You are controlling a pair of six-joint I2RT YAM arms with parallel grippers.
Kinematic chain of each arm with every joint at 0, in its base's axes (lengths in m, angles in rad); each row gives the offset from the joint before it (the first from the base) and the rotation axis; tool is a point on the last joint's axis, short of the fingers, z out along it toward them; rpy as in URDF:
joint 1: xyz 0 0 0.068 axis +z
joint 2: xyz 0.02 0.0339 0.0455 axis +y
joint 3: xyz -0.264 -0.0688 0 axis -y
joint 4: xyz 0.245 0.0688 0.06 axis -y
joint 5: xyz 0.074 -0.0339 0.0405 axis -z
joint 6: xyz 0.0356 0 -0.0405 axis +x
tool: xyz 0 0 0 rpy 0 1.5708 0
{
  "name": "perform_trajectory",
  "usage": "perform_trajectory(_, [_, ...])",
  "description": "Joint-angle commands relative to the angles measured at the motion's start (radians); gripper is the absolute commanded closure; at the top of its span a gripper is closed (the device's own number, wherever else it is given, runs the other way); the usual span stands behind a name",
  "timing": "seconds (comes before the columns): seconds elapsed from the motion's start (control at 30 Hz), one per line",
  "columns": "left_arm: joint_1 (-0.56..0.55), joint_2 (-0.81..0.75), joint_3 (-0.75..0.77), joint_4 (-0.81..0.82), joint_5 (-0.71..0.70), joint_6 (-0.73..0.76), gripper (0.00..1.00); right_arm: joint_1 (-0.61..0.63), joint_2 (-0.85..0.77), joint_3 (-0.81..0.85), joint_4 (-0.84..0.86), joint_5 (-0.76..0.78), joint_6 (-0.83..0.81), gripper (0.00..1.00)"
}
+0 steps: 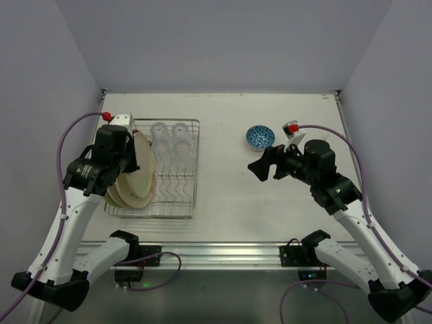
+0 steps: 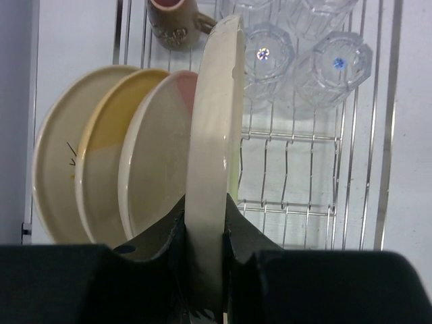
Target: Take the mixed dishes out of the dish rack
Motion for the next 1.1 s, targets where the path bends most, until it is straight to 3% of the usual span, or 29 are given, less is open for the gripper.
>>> perform_trajectory(0.0, [-0.006,-0.041,0.102,0.048,0.006,0.019,1.00,0.001,0.007,0.038,0.047,-0.023,0.012,0.09])
perform_trajectory(0.17, [-0.006,-0.053,0.129,0.061,0.034,0.019,1.00,0.001,0.025,0.034,0.087,-0.039,0.036,0.10])
perform_trajectory(0.33, [-0.006,-0.083,0.152,0.181,0.240,-0.007,1.00,0.001,0.062,0.005,0.204,-0.166,0.101,0.11])
perform_trajectory(0.5, [-0.006,-0.107,0.155,0.330,0.452,-0.105,1.00,0.001,0.138,-0.035,0.408,-0.359,0.275,0.13])
perform_trajectory(0.73, [-0.006,-0.136,0.001,0.678,0.683,-0.406,1.00,-0.001,0.241,-0.091,0.728,-0.542,0.568,0.15])
perform_trajectory(1.07, [-0.006,-0.080,-0.275,1.208,0.945,-0.800,1.00,-0.010,0.307,-0.093,0.868,-0.577,0.711,0.15])
